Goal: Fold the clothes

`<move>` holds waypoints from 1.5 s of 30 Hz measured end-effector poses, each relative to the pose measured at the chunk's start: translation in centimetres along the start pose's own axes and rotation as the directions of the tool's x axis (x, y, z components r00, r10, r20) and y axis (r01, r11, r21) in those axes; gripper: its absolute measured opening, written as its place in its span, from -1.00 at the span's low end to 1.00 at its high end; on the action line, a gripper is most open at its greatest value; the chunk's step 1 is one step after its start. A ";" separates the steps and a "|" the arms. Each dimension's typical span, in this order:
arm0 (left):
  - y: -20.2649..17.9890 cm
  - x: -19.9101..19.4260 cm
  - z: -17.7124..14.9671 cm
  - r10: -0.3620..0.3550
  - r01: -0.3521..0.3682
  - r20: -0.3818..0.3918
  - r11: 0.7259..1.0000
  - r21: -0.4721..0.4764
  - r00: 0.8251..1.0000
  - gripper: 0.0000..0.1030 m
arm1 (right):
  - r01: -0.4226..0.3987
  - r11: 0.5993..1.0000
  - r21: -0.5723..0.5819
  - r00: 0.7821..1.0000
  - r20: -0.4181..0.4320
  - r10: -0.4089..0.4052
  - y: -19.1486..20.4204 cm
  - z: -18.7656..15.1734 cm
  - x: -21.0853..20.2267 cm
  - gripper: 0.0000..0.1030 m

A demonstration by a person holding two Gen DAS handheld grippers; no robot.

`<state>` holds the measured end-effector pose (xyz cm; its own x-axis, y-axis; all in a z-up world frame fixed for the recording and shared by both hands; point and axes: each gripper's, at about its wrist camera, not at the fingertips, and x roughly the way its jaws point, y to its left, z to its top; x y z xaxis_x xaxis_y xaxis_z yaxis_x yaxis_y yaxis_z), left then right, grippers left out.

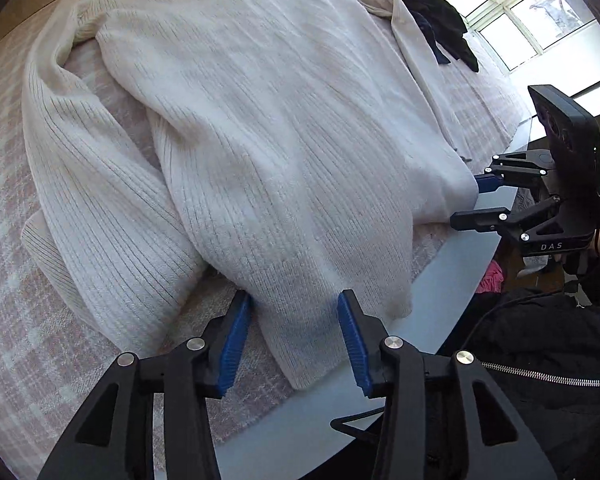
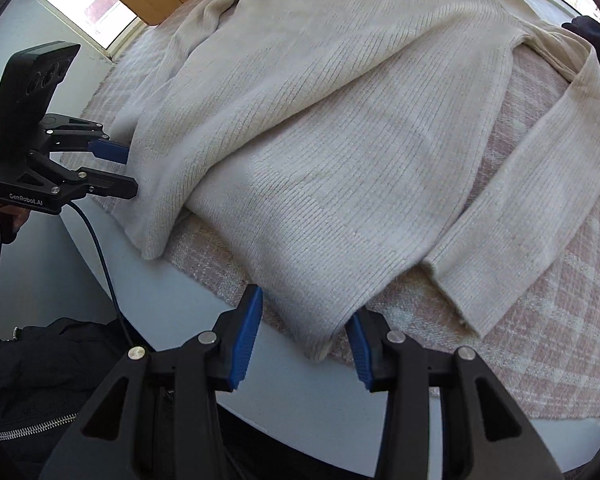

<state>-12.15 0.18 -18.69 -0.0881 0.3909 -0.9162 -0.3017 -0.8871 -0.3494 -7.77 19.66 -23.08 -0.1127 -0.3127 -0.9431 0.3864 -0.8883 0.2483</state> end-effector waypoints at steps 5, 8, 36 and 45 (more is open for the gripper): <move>1.1 -0.8 -0.3 0.004 -0.004 0.030 1.000 -0.004 1.000 -0.77 | -0.068 0.997 0.039 0.997 0.032 0.067 -1.5 -0.2 -1.7 -0.88; 1.4 -2.6 -0.7 0.034 -0.033 0.060 0.999 -0.009 0.998 -0.77 | -0.142 0.983 0.115 0.988 0.079 0.134 -4.1 -0.8 -4.6 -0.88; 7.8 -2.5 0.1 0.134 -0.112 0.114 0.977 -0.182 0.984 -0.74 | 0.046 0.992 0.121 0.995 0.079 -0.056 -6.2 0.3 -8.8 -0.06; 11.3 -8.3 -1.5 0.347 -0.303 0.143 0.916 -0.262 0.927 -0.77 | 0.066 0.980 0.186 0.994 0.075 -0.081 -9.1 0.7 -8.4 -0.06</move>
<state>-13.37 -13.44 -15.27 -0.3218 0.0896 -0.9426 -0.0014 -0.9956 -0.0942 -11.03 30.13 -17.31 -0.2123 -0.2637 -0.9410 0.2015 -0.9540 0.2219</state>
